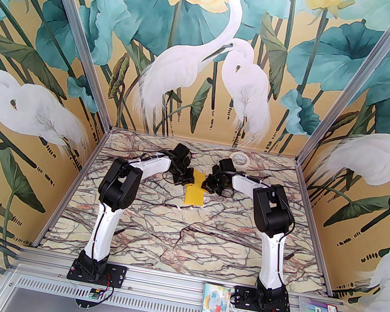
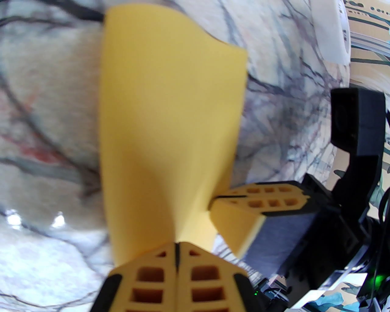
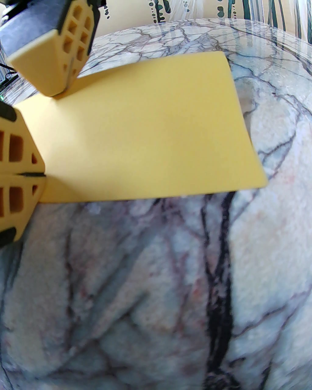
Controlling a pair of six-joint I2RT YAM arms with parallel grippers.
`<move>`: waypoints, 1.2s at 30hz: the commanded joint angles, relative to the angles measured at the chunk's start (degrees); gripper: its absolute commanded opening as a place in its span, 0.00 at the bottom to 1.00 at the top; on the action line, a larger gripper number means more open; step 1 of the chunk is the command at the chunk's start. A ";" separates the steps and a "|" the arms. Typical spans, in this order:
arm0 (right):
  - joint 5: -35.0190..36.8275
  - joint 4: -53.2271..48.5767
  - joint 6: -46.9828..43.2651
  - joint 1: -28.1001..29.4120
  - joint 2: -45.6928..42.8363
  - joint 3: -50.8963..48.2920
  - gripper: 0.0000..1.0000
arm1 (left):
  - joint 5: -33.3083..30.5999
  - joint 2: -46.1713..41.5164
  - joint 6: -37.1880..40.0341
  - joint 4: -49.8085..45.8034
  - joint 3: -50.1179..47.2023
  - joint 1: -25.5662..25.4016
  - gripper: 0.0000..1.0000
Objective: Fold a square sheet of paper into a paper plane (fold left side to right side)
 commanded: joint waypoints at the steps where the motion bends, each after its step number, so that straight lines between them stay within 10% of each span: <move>1: 3.32 -3.03 -1.06 0.34 2.72 -0.04 0.00 | -2.32 1.06 1.64 -1.61 -1.02 0.67 0.00; 36: 3.64 -3.66 -1.29 0.32 2.40 -0.15 0.00 | 3.29 1.89 1.08 0.48 4.48 2.39 0.05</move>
